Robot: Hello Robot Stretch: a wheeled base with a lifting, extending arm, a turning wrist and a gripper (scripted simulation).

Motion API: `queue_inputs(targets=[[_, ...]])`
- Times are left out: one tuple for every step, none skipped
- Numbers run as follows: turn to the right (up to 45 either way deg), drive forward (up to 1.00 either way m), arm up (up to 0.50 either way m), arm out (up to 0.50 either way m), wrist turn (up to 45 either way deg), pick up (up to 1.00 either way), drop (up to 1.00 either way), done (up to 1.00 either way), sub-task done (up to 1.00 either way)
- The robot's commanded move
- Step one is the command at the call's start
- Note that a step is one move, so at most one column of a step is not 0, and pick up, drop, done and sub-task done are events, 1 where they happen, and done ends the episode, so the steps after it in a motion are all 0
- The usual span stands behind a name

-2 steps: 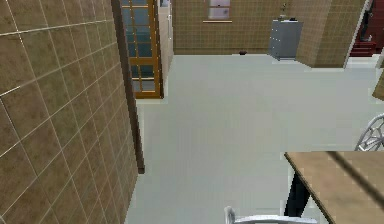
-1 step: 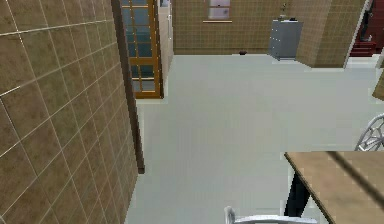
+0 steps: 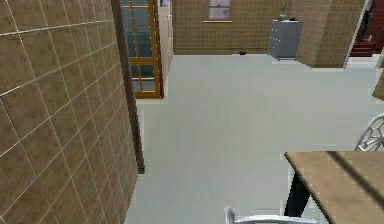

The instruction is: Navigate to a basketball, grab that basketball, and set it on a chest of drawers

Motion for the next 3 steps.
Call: queue_inputs(targets=[[0.0,0.00,0.00,0.00,0.0,1.00,0.00,0.00,0.00],[0.0,0.00,0.10,0.00,0.0,0.00,0.00,0.00,0.00],[0.0,0.00,0.10,0.00,0.0,0.00,0.00,0.00,0.00]])
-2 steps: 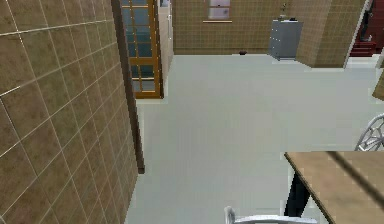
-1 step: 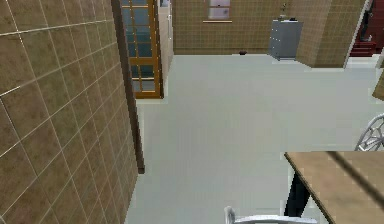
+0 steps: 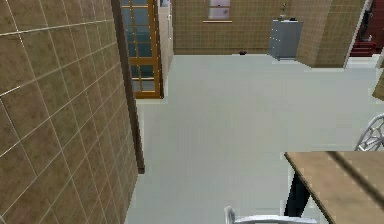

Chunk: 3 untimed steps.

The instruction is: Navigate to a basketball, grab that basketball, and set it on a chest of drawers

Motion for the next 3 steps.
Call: queue_inputs(targets=[[0.0,0.00,0.00,0.00,-45.0,0.00,0.00,0.00,0.00],[0.0,0.00,0.00,0.00,-45.0,0.00,0.00,0.00,0.00],[0.0,0.00,0.00,0.00,-12.0,0.00,0.00,0.00,0.00]])
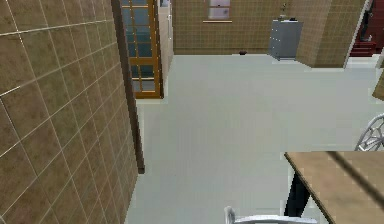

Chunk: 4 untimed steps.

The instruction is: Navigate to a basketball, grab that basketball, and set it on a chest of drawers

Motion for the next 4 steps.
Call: queue_inputs(targets=[[0.0,0.00,0.00,-0.48,0.0,0.00,0.00,0.00,0.00],[-45.0,0.00,0.00,0.00,0.0,0.00,0.00,0.00,0.00],[-18.0,0.00,0.00,0.00,0.0,0.00,0.00,0.00,0.00],[0.0,0.30,0.00,0.00,0.0,0.00,0.00,0.00,0.00]])
